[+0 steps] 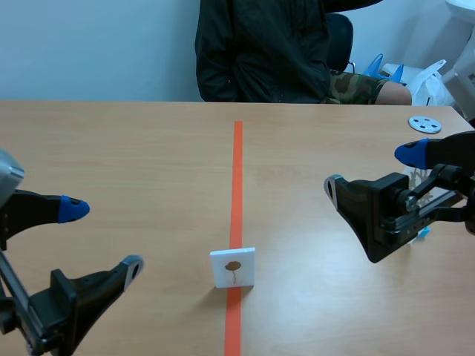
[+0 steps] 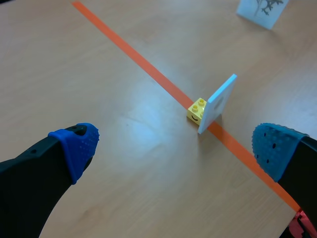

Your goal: Sort the leaf by its shape. The table is split by an orange tape line. A compound leaf with several leaflets goes to the left side, a simple leaf with one blade goes to the right side. Return to the home posture when a red brick is placed on the table.

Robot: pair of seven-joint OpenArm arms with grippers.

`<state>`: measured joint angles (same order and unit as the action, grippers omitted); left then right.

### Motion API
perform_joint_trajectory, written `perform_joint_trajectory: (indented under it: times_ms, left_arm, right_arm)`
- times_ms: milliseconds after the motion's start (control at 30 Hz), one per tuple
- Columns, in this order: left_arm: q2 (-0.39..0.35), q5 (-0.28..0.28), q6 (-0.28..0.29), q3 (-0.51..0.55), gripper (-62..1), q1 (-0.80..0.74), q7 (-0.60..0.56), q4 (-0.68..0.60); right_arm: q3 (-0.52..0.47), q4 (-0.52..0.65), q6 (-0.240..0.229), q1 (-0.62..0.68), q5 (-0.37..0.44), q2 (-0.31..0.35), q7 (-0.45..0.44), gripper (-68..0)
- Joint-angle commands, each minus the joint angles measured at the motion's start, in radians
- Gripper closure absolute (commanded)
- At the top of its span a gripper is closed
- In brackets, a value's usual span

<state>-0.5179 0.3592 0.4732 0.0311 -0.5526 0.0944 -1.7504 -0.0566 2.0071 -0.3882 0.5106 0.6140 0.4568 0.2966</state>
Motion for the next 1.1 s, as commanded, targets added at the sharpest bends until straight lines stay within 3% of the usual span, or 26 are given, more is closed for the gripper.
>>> perform_joint_trajectory:
  times_ms: [0,167,500,767,1067]
  left_arm:
    - [0.005,-0.001,0.01,-0.032,-62.3,0.029,-0.016,0.023]
    - [0.006,-0.017,0.012,-0.134,-62.3,0.125,-0.035,0.145]
    - [0.066,-0.129,0.013,-0.313,-62.3,0.3,-0.154,0.358]
    - [0.11,-0.253,0.007,-0.451,-62.3,0.432,-0.26,0.523]
    - [0.15,-0.259,-0.018,-0.537,-62.3,0.554,-0.362,0.69]
  right_arm:
    - [-0.01,0.009,0.003,-0.012,0.006,0.003,-0.014,-65.6]
    - [-0.01,0.009,0.003,-0.012,0.006,0.003,-0.014,-65.6]
    - [-0.01,0.009,0.003,-0.012,-0.001,0.003,-0.015,-65.6]
    - [-0.01,0.009,0.003,-0.012,-0.005,0.003,-0.014,-65.6]
    - [-0.01,0.009,0.003,-0.012,-0.008,0.003,-0.014,-65.4]
